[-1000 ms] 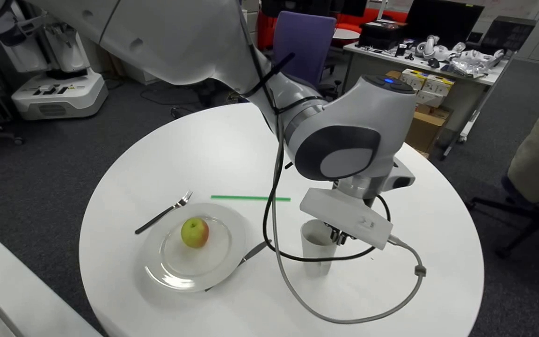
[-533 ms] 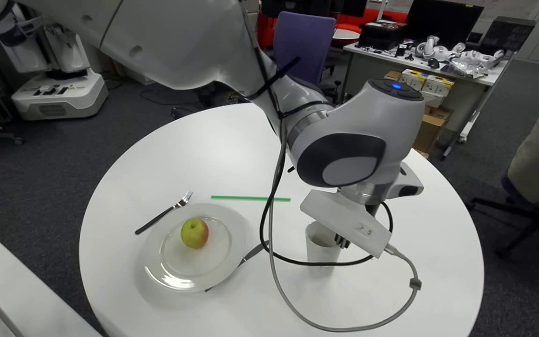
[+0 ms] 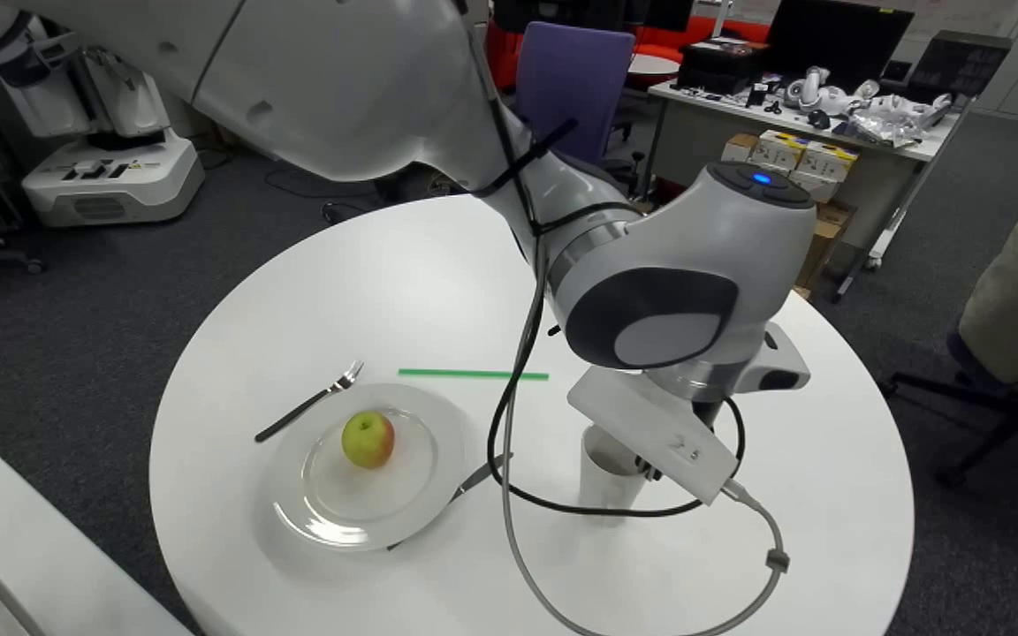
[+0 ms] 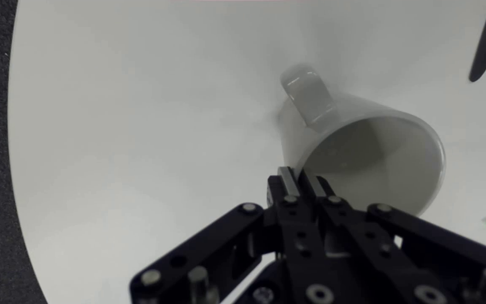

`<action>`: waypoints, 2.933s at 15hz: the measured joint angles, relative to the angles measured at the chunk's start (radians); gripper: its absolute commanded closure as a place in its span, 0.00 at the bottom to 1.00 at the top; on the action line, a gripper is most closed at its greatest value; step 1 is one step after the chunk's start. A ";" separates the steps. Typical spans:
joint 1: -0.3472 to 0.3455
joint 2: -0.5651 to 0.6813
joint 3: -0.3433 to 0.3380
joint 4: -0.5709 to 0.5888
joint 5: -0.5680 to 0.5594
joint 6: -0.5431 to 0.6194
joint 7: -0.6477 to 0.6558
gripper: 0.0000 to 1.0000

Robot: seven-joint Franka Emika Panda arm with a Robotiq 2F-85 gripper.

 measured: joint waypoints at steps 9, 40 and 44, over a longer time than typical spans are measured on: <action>0.000 0.002 0.005 0.000 0.000 0.002 0.005 0.09; 0.257 -0.117 -0.022 -0.389 -0.060 0.291 0.399 0.00; 0.268 -0.085 -0.044 -0.389 -0.071 0.265 0.461 0.00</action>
